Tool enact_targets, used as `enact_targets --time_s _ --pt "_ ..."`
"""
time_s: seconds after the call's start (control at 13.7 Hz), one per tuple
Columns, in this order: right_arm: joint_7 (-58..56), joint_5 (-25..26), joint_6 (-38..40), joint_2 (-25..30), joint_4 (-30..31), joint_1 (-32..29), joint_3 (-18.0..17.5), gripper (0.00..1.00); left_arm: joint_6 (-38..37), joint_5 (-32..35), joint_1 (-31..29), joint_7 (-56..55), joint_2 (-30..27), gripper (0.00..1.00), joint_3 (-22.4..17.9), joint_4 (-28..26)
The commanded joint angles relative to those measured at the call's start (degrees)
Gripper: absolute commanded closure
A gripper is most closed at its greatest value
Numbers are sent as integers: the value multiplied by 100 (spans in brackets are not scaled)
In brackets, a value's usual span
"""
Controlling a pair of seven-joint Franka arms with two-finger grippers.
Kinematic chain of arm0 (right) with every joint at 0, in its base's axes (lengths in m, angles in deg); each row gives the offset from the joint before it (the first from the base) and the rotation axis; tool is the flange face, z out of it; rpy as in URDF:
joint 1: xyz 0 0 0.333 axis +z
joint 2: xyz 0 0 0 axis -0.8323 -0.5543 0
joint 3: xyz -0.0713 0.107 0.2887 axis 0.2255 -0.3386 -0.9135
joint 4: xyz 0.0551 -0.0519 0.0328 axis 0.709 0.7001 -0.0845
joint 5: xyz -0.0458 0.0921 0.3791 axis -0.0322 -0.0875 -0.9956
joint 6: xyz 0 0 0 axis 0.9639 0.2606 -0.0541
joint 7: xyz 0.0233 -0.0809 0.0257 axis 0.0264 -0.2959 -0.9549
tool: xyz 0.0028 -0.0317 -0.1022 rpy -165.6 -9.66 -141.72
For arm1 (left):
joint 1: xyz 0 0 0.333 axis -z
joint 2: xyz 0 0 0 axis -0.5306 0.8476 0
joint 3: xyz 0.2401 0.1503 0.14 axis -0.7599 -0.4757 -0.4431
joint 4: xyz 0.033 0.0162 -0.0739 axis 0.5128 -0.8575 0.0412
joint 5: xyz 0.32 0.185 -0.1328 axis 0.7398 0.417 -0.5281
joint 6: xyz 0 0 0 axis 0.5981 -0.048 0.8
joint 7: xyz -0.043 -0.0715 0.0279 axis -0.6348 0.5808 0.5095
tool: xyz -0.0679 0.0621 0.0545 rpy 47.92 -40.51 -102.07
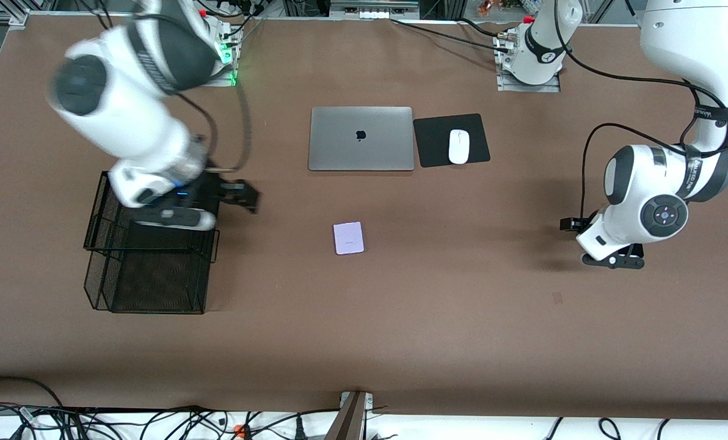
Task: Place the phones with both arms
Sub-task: 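Reach the right gripper to the white phone while the left gripper returns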
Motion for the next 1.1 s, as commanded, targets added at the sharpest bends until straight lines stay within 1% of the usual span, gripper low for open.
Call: enact_targets --time_s 0.0,0.22,0.29,0.44,0.58,0.73,0.8,0.95,1.02 --pt "367 18 -170 -916 -757 601 63 0 793 155 -291 53 -374 0 85 -797" --pt "367 61 -627 -1408 -758 1041 72 0 1278 155 -633 229 -348 0 94 -992" --pt "376 227 -768 -1567 -749 1217 72 0 1401 155 -695 308 -287 0 94 -992" --pt "385 788 -874 -1848 -731 1429 81 0 1708 155 -818 388 -137 0 94 -1000" --pt "385 1168 -918 -2086 -714 1517 81 0 2068 86 -976 370 -75 0 103 -1079" --pt "350 1563 -1285 -2271 -687 1579 81 0 2202 59 -1100 317 -40 0 112 -1097" --pt "323 1634 -1531 -2341 -609 1579 81 0 2254 50 -1126 274 -40 0 112 -1097" --pt "332 1644 -2137 -2569 -555 1579 81 0 2587 -98 -1109 72 -31 0 120 -1264" --pt "332 1679 -2314 -2675 -555 1588 90 0 2702 -117 -1100 -7 12 0 173 -1334"
